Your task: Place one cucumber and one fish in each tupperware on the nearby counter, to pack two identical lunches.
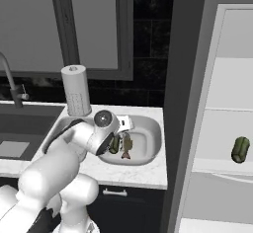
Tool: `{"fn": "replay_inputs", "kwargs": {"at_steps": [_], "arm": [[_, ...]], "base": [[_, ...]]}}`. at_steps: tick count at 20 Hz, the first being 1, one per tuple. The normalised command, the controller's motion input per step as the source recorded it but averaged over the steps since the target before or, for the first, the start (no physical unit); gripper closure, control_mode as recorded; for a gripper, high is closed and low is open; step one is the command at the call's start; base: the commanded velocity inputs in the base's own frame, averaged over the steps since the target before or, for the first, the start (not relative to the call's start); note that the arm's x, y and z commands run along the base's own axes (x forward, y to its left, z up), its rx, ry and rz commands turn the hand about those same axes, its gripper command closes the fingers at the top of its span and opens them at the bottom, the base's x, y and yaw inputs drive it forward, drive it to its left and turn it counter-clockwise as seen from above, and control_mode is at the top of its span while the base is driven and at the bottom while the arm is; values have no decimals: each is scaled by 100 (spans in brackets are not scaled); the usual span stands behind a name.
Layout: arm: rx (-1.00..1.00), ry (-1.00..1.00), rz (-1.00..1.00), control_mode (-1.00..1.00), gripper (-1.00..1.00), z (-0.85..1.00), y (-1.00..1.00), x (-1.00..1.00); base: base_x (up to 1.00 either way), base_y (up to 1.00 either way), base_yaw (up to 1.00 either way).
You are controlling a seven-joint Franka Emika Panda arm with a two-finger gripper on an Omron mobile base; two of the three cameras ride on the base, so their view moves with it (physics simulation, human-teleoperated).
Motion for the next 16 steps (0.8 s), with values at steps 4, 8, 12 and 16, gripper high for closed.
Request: {"fn": "replay_inputs", "kwargs": {"at_steps": [4,8,12,16], "arm": [[-5,-23,0,-100,-100,98,17,-38],[-11,-11,-6,-100,-100,100,43,-45],[-5,0,-14,-100,-100,96,22,-51],[0,3,-20,-100,-100,68,6,-56]], "base": [[0,0,0],[0,0,0],[0,0,0],[0,0,0]]}}
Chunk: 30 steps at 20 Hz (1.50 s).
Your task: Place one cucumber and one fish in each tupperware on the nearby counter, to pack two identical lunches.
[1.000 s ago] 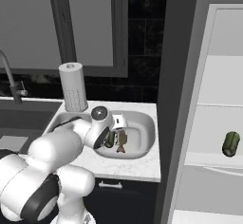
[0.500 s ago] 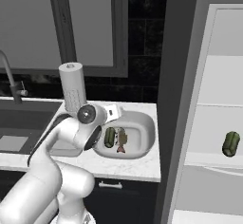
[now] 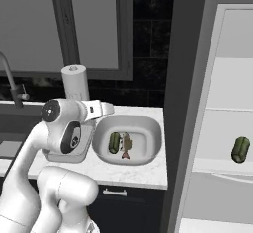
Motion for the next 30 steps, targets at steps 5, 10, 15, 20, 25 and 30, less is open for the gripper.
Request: {"fn": "replay_inputs", "kwargs": {"at_steps": [5,10,15,20,25,30], "arm": [[13,3,-8,-100,-100,55,7,-72],[12,10,-2,-100,-100,52,10,-59],[19,13,-1,-100,-100,2,31,-58],[14,0,0,-100,-100,2,26,-71],[12,-1,0,-100,-100,3,9,-63],[4,-2,0,100,-100,9,0,-47]], "base": [[0,0,0],[0,0,0],[0,0,0],[0,0,0],[0,0,0],[-40,-4,0]]}}
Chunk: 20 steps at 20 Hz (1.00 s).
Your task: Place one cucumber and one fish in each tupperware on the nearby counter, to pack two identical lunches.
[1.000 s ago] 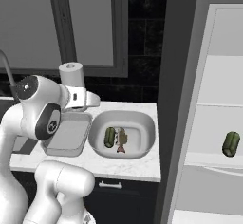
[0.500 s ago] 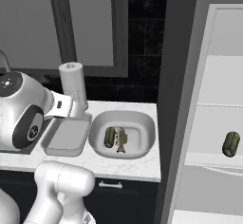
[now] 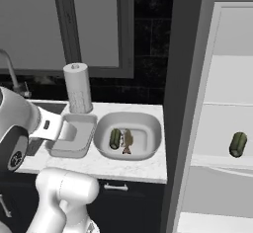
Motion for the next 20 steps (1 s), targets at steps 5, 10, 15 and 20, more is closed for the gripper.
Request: {"fn": "replay_inputs", "kwargs": {"at_steps": [5,10,15,20], "arm": [[0,0,0,100,-100,0,0,0],[0,0,0,100,-100,0,0,0],[0,0,0,100,-100,0,0,0],[0,0,0,100,-100,0,0,0]], "base": [[-100,-43,0],[-55,-94,0],[0,-100,0],[3,-82,0]]}}
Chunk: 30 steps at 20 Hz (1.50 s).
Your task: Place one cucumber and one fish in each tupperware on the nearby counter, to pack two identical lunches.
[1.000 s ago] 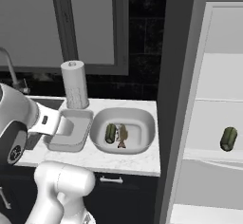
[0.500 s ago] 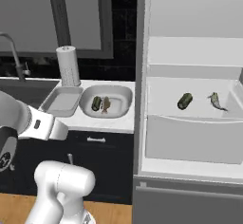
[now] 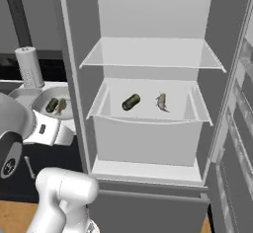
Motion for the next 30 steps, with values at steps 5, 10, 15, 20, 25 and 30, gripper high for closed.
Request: {"fn": "replay_inputs", "kwargs": {"at_steps": [5,10,15,20,25,30], "arm": [[0,0,0,100,-100,0,0,0],[0,0,0,100,-100,0,0,0],[0,0,0,100,-100,0,0,0],[0,0,0,100,-100,0,0,0],[0,0,0,-100,-100,0,-1,13],[1,-12,0,-100,-100,0,18,25]], "base": [[21,-65,0],[42,-40,0],[44,-38,0],[61,-7,0],[37,0,0],[0,0,0]]}}
